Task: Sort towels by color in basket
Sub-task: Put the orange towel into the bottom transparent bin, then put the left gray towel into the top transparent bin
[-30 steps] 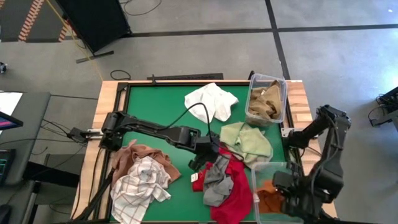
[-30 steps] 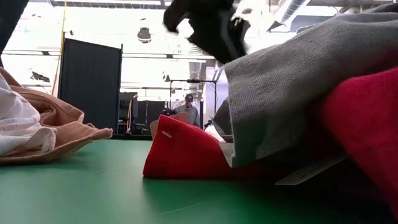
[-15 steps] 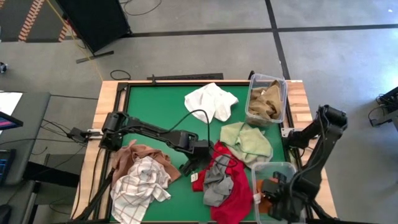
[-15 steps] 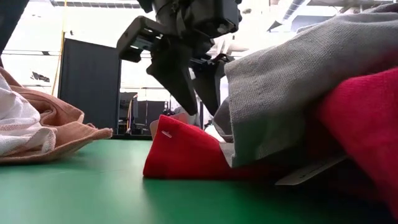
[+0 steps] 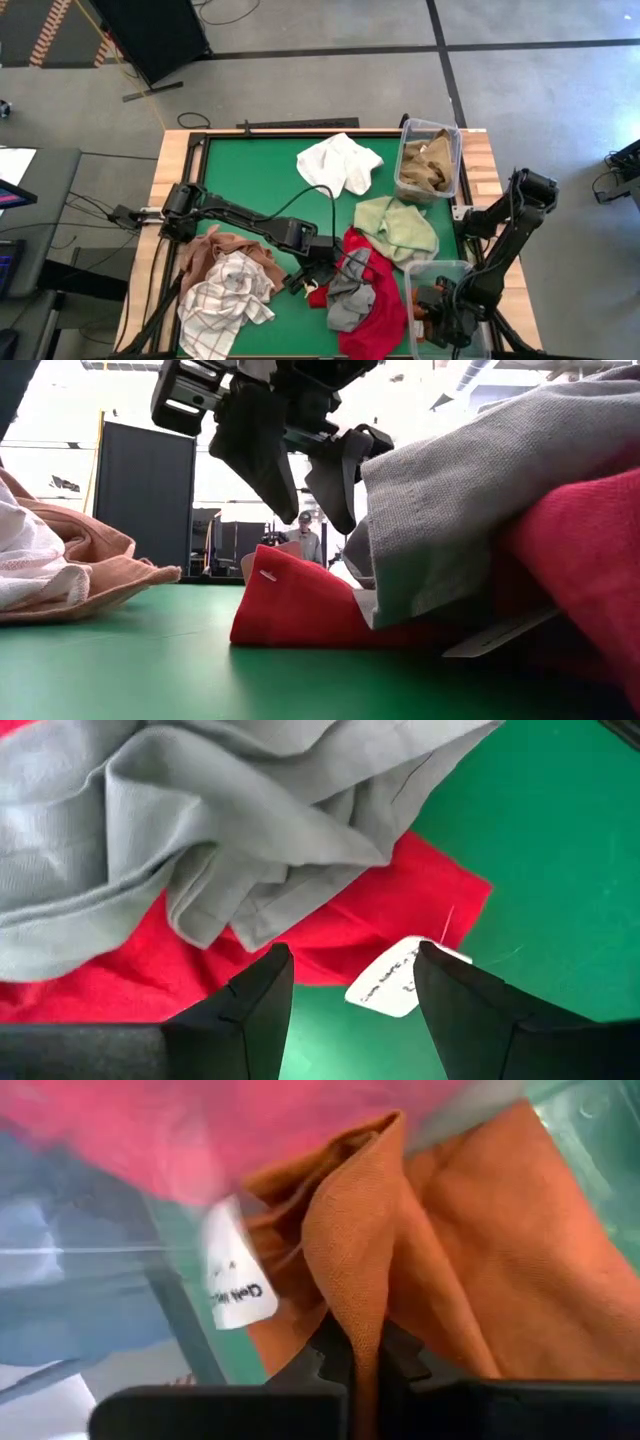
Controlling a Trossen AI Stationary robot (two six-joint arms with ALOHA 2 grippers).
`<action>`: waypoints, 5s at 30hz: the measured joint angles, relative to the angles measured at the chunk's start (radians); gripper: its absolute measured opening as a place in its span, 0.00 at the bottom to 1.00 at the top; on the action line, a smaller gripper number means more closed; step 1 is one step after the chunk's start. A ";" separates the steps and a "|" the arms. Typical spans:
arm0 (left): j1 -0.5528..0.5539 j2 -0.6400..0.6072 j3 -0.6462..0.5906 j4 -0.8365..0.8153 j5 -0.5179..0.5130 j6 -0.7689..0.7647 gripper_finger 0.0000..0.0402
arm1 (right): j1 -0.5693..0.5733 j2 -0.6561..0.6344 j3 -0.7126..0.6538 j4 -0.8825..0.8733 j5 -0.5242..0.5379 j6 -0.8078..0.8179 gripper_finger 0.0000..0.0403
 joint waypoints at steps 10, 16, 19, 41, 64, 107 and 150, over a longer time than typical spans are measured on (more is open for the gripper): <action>-0.037 0.000 0.000 0.071 0.000 -0.002 0.50 | 0.000 0.000 -0.005 0.005 -0.047 0.022 0.17; -0.055 0.000 0.000 0.119 0.000 -0.004 0.50 | 0.000 -0.009 -0.005 0.016 -0.086 0.019 0.27; -0.059 -0.003 0.000 0.163 -0.002 -0.006 0.50 | -0.001 -0.024 0.008 0.009 -0.087 0.020 0.34; -0.107 -0.003 0.012 0.420 0.018 0.014 0.51 | -0.029 -0.182 0.057 -0.148 -0.069 -0.002 0.62; -0.079 0.161 0.018 0.583 -0.060 -0.045 0.73 | -0.212 -0.366 0.057 -0.195 -0.012 -0.276 0.62; -0.010 -0.097 0.020 0.342 -0.422 0.089 0.00 | -0.439 -0.141 0.137 0.092 0.258 -1.024 0.62; -0.007 -0.083 -0.257 0.427 -0.266 -0.073 0.00 | -0.519 0.215 0.127 0.404 0.115 -1.106 0.83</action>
